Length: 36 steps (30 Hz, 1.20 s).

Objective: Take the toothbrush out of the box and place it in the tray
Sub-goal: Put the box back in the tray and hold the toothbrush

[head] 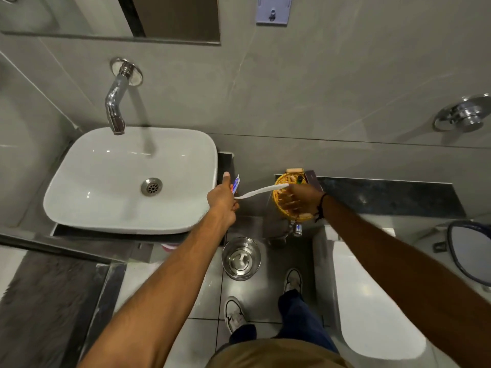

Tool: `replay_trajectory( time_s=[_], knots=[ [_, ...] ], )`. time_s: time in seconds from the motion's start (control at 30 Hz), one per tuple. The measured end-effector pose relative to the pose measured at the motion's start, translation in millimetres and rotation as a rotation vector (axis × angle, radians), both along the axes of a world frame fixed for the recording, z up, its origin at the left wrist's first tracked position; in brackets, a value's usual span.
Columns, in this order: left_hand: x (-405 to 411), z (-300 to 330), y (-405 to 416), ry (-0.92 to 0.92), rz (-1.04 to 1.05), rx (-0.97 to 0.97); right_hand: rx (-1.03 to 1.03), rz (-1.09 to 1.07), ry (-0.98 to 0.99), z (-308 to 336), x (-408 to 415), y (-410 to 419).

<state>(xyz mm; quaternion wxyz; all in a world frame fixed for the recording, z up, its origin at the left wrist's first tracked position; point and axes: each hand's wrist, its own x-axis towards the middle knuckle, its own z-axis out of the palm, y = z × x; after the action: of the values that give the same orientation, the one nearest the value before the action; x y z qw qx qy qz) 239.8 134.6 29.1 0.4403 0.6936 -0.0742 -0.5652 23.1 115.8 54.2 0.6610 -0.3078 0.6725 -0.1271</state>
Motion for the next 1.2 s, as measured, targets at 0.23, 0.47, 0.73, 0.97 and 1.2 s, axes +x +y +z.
replay_trajectory(
  time_s=[0.23, 0.47, 0.73, 0.97, 1.2],
  knots=[
    [-46, -20, -12, -0.111, -0.074, -0.002, -0.157, 0.205, -0.081, 29, -29, -14],
    [-103, -45, -31, -0.149, -0.196, 0.054, -0.342, 0.649, 0.281, 4, -70, -18],
    [-147, -83, -67, -0.167, -0.345, 0.155, -0.286, 0.415, 0.357, -47, -143, -36],
    [-162, -141, -94, -0.306, -0.473, 0.203, -0.2, -0.015, 0.313, -138, -143, -51],
    [-176, -177, -117, -0.588, -0.647, 0.228, -0.281, -0.084, 0.383, -199, -108, -71]
  ],
)
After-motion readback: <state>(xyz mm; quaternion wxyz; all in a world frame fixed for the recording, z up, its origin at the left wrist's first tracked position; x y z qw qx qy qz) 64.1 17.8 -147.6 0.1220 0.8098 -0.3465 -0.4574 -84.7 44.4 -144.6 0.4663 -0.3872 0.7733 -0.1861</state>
